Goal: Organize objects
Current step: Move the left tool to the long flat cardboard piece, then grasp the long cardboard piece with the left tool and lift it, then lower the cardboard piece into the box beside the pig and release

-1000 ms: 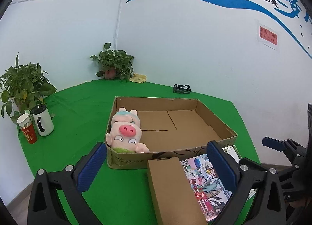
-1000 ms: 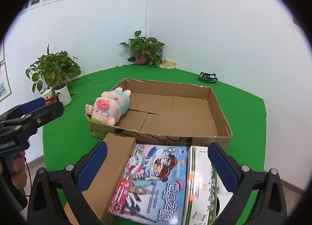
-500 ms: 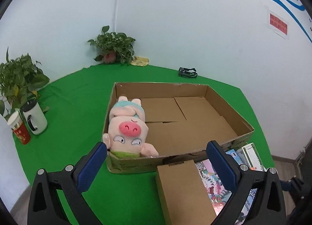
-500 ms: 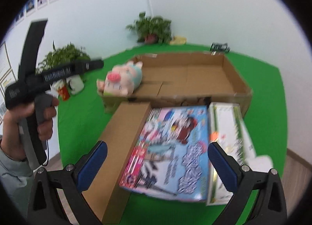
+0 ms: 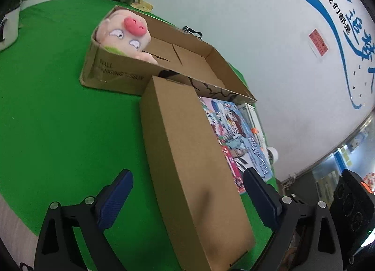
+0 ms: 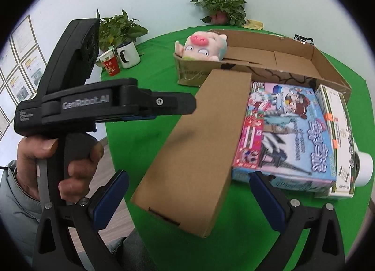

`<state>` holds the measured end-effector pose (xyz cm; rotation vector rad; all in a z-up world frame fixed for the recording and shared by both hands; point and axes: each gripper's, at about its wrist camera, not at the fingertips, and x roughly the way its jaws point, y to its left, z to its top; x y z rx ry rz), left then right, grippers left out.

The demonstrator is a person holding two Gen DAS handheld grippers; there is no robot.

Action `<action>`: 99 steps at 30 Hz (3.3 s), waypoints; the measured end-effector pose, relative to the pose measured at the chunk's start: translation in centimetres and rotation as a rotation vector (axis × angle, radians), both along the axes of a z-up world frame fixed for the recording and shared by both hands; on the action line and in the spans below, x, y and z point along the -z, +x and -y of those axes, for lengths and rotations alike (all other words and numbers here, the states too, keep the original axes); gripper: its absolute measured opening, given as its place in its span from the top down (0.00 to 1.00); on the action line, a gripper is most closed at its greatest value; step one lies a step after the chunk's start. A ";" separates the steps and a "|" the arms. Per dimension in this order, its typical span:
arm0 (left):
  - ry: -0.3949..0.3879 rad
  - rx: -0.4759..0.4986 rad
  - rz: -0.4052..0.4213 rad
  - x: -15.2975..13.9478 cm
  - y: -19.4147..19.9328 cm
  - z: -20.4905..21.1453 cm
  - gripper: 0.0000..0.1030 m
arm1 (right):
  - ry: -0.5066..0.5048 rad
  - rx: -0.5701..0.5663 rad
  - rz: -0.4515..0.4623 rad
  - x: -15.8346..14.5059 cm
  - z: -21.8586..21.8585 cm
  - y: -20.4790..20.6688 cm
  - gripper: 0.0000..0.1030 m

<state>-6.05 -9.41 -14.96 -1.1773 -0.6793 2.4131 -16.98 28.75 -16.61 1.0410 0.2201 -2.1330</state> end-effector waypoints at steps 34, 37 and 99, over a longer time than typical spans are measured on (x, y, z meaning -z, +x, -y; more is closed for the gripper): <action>0.168 0.018 0.158 3.0 2.9 0.0 0.26 | -0.140 -0.077 0.213 2.0 -2.3 1.7 0.11; 0.133 0.021 0.153 2.3 2.9 -0.4 0.30 | -0.144 -0.097 0.210 2.0 -1.9 2.1 0.11; -0.009 -0.053 -0.122 -12.7 -28.3 0.1 0.33 | -0.176 -0.168 0.062 -10.3 3.1 -24.2 0.11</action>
